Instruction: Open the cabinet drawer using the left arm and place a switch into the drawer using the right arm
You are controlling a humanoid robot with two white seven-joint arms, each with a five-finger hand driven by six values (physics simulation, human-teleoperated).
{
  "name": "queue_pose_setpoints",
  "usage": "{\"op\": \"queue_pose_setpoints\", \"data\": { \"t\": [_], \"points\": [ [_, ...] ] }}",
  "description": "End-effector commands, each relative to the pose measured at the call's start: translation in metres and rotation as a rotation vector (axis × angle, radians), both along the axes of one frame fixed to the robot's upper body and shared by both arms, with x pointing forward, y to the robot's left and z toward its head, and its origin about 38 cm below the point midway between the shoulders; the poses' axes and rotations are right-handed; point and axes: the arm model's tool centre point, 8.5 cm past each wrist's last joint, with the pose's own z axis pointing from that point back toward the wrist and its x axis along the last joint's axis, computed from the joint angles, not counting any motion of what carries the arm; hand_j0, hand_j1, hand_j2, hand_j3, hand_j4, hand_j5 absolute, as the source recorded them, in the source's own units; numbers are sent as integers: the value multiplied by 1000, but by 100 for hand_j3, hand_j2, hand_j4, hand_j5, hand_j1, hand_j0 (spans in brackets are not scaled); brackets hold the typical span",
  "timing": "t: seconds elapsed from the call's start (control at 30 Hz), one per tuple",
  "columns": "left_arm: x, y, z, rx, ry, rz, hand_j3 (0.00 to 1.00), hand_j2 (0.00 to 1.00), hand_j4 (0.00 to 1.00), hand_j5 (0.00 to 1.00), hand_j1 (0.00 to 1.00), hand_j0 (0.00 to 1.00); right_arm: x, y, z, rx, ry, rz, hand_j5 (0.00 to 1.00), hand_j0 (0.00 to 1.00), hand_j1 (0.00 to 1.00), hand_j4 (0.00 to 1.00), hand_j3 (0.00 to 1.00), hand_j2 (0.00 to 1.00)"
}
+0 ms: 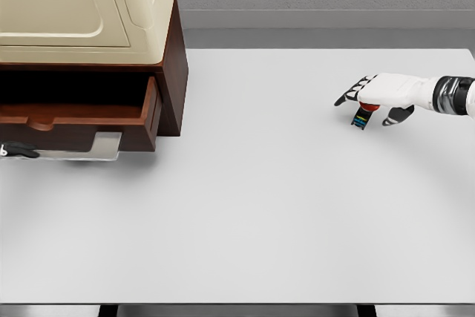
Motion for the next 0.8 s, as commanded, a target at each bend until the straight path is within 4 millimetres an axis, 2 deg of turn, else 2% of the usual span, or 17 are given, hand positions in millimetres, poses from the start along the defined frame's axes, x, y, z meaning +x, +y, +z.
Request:
{"op": "queue_pose_setpoints", "data": {
  "t": [0.0, 0.3, 0.37, 0.57, 0.7, 0.77],
  "points": [
    [1, 2, 1, 12, -5, 7, 100, 100, 100, 100, 100, 100, 0, 0, 1, 4, 0, -3, 87, 87, 87, 87, 87, 87],
    [7, 1, 20, -24, -46, 14, 100, 100, 100, 100, 100, 100, 0, 0, 0, 7, 0, -2, 82, 82, 82, 82, 82, 82],
    [3, 1, 24, -40, -6, 1, 100, 100, 100, 100, 100, 100, 0, 1, 0, 6, 1, -1, 82, 82, 82, 82, 82, 82],
    [9, 2, 58, -127, -66, 23, 100, 100, 100, 100, 100, 100, 0, 0, 1, 8, -1, -4, 76, 76, 76, 76, 76, 76],
    [11, 6, 98, -209, -160, 60, 100, 100, 100, 100, 100, 100, 0, 0, 1, 12, 0, -4, 71, 71, 71, 71, 71, 71],
    [13, 12, 101, -208, -170, 77, 100, 100, 100, 100, 100, 100, 0, 0, 1, 12, 1, -3, 71, 71, 71, 71, 71, 71]
  ]
}}
